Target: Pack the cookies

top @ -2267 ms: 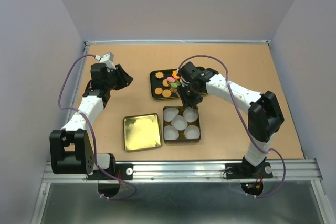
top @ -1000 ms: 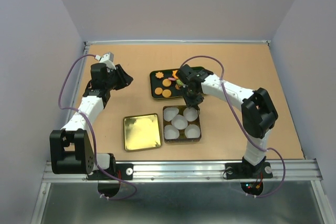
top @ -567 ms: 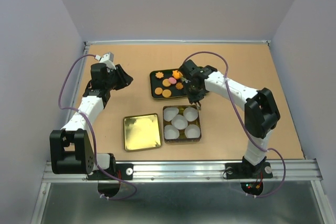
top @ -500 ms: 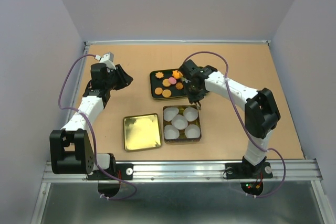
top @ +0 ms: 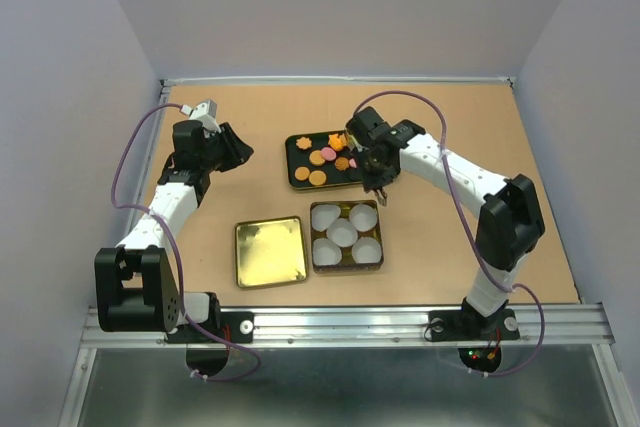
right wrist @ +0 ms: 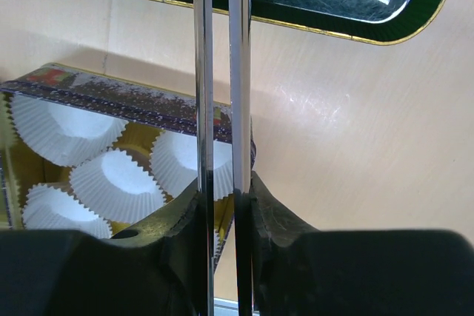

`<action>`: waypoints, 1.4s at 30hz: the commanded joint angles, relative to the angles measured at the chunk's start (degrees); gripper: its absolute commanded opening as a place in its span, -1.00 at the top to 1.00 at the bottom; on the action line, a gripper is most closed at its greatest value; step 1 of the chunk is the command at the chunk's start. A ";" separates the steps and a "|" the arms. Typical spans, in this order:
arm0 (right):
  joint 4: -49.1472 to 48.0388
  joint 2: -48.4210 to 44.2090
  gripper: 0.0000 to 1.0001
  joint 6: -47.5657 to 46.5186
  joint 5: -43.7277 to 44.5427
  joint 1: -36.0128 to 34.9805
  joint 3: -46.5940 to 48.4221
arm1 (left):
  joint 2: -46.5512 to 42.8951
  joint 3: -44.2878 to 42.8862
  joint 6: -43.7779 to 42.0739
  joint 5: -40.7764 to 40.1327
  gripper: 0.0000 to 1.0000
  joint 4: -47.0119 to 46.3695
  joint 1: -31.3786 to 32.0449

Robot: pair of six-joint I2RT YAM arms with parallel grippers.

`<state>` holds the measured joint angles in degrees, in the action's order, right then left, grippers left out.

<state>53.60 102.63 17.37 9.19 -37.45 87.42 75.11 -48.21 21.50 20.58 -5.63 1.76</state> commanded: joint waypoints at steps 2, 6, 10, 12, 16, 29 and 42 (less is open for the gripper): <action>1.41 -5.06 0.95 1.00 -2.32 0.45 6.44 | -1.81 0.92 -0.58 0.43 0.10 -0.70 -0.18; 1.68 -8.22 0.97 1.44 -8.12 0.45 7.07 | -1.81 0.83 -0.58 0.43 0.10 -0.70 -0.18; 1.85 -12.70 0.97 2.93 -16.63 0.36 5.84 | -1.72 0.83 -0.67 0.52 0.10 -0.70 -0.18; 1.77 -14.73 0.97 3.90 -19.72 0.36 3.83 | -1.72 0.75 -0.58 0.78 0.10 -0.70 -0.18; 1.07 -19.56 0.98 4.95 -28.76 -0.77 -1.26 | -1.63 0.66 -0.49 0.87 0.10 -0.79 -0.18; -11.67 -34.42 0.98 14.01 -41.88 -9.39 -25.53 | -2.78 1.45 -0.31 0.69 0.11 -0.88 -0.09; -19.41 -32.23 0.99 11.73 -39.60 -9.57 -36.26 | -3.22 2.06 -0.32 0.34 0.11 -0.96 0.00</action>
<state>39.51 69.58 30.87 -30.61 -46.70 52.56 74.28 -47.24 21.52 20.78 -5.32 1.76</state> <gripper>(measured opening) 0.283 0.447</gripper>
